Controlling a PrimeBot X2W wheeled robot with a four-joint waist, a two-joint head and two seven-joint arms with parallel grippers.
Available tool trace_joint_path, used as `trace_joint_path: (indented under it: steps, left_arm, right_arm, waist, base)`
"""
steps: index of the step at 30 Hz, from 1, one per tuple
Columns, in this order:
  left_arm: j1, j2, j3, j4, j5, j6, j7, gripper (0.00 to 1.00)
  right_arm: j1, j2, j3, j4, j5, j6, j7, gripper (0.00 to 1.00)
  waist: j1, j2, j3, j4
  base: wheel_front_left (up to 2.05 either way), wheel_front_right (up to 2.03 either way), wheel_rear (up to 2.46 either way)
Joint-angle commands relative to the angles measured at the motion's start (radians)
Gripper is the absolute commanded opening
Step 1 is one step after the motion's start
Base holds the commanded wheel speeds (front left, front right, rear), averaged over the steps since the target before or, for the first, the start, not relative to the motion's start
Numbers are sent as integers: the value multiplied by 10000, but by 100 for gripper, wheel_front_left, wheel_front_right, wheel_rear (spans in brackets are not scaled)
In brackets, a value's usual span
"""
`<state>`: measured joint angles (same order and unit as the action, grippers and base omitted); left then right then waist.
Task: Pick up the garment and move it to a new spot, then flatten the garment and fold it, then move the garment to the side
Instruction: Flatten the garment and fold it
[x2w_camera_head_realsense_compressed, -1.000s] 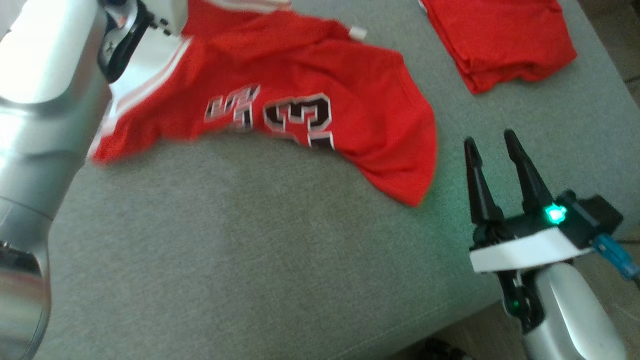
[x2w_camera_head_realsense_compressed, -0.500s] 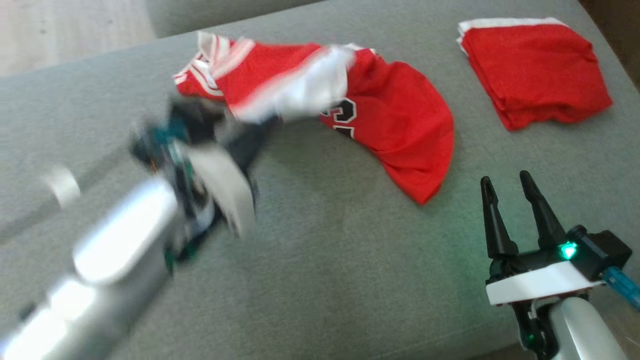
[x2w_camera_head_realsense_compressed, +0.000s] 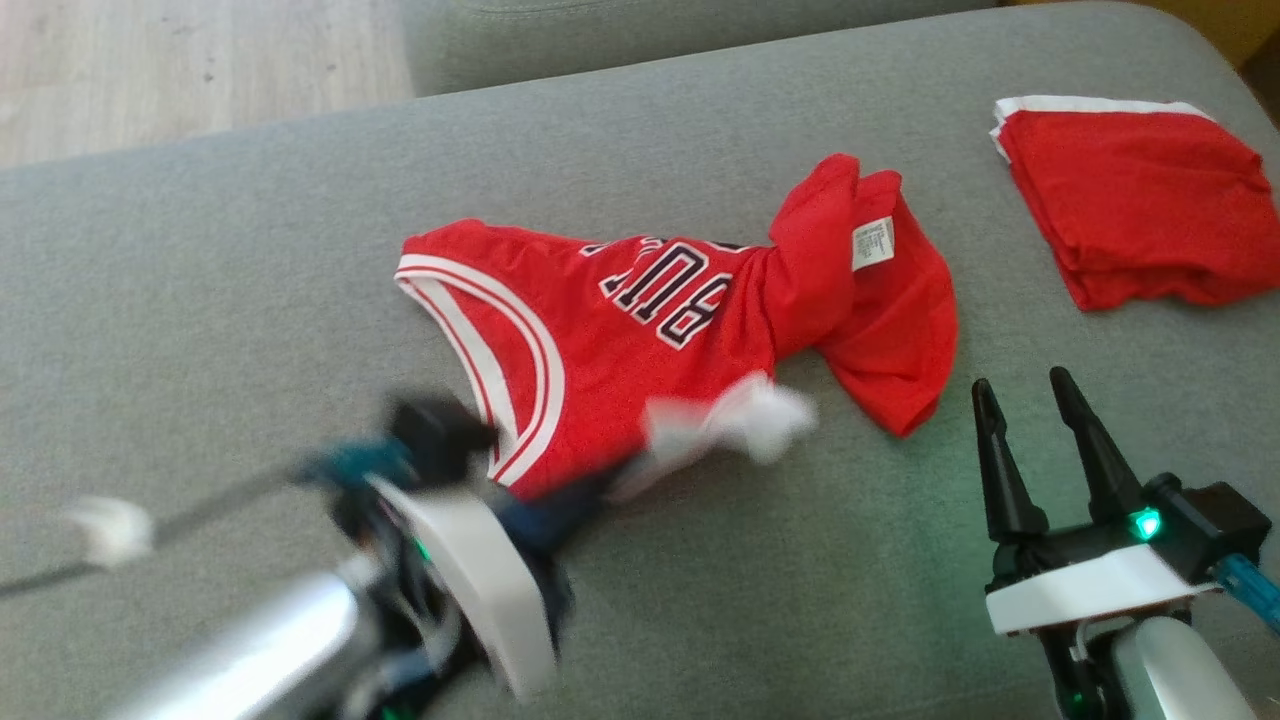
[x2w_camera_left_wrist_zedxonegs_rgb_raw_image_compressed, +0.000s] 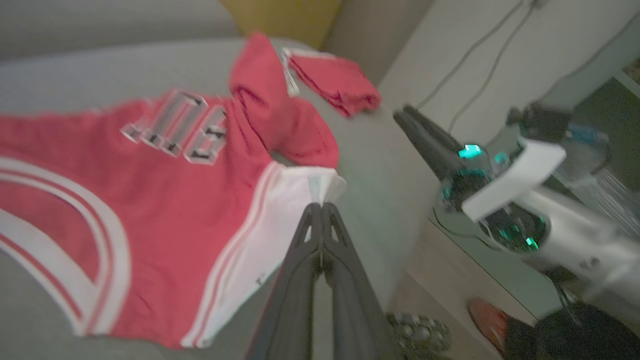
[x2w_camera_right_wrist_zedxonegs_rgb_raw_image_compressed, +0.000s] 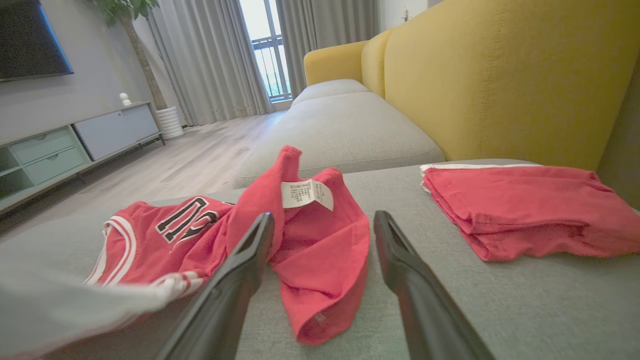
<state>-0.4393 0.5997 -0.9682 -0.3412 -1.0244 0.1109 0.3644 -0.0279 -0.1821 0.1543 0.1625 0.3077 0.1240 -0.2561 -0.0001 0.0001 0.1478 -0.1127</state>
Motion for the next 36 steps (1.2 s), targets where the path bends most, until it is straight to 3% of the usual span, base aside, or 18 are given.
trace_joint_path:
  steps: [1,13,18,23,29,36]
  left_arm:
    - [-1034,391,1119,-367,460,305,-568,0]
    - [-1653,774,3207,1097,1868,1378,-3289,0]
    - [-1718,935,3906,803,2003,1655,-4088,0]
    - [-2033,1274,4313,196,2203,1829,-4192,0]
    - [-3631,1247,3806,705,2821,1010,-3648,0]
    - [-7142,-573,2887,3229,3606,-467,-3454,0]
  right_arm:
    - [-184,-211,250,-306,-37,67,-57,100]
    - [-475,-320,400,-204,25,67,-57,100]
    - [-466,-348,351,-175,22,67,-57,100]
    - [-322,-330,265,-129,22,67,-57,100]
    - [-290,-273,390,-91,39,67,-57,100]
    - [-631,-201,672,-30,116,67,-57,100]
  waist:
    - [1,-1,4,78]
    - [1,-1,214,328]
    - [1,-1,110,493]
    - [1,-1,-140,700]
    - [1,-1,-378,749]
    - [1,-1,-388,158]
  base:
    - [0,0,0]
    - [0,0,0]
    - [0,0,0]
    - [0,0,0]
    - [0,0,0]
    - [0,0,0]
